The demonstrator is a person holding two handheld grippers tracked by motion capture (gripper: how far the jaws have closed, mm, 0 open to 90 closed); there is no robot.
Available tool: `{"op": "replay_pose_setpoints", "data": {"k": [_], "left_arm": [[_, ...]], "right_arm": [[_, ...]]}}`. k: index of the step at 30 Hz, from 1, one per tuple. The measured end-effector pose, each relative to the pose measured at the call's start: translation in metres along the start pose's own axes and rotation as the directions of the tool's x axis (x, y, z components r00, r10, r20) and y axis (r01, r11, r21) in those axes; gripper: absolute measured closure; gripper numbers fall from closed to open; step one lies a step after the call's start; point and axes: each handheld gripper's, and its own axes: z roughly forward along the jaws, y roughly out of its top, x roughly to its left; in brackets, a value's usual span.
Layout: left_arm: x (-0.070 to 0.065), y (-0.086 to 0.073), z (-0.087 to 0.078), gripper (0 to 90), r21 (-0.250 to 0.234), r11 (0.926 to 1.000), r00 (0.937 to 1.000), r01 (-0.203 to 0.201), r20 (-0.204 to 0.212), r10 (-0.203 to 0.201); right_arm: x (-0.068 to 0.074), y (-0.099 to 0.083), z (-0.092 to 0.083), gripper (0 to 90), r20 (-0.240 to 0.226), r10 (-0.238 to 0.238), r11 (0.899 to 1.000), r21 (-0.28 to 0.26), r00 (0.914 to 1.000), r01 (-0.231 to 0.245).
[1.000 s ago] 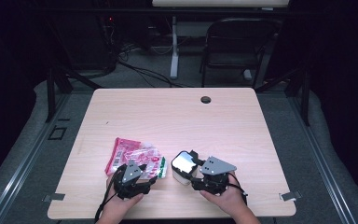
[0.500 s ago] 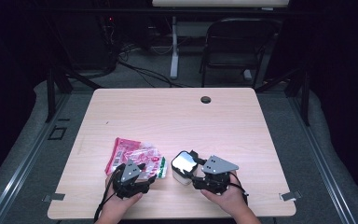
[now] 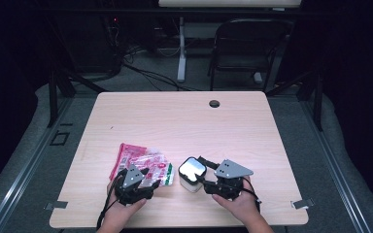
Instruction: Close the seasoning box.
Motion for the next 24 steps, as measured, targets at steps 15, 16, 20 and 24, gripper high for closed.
{"op": "replay_pose_setpoints", "data": {"k": [15,16,20,24], "left_arm": [[0.032,-0.003,-0.018,39.6,-0.046,0.9955,0.9927,0.083,-0.084,-0.086],[0.034,-0.003,-0.018,39.6,-0.046,0.995,0.992,0.089,-0.086,-0.093],[0.042,-0.005,-0.021,39.6,-0.05,0.9928,0.9883,0.108,-0.103,-0.113],[0.049,-0.007,-0.024,39.6,-0.056,0.9894,0.9843,0.134,-0.108,-0.14]], "right_arm": [[-0.032,-0.001,-0.018,44.6,0.101,0.107,0.994,-0.041,0.9892,-0.103],[-0.033,-0.002,-0.018,44.7,0.108,0.112,0.993,-0.042,0.9879,-0.108],[-0.035,-0.004,-0.017,44.7,0.119,0.122,0.992,-0.032,0.9854,-0.119],[-0.037,-0.007,-0.015,44.7,0.124,0.125,0.992,-0.018,0.9844,-0.124]]}}
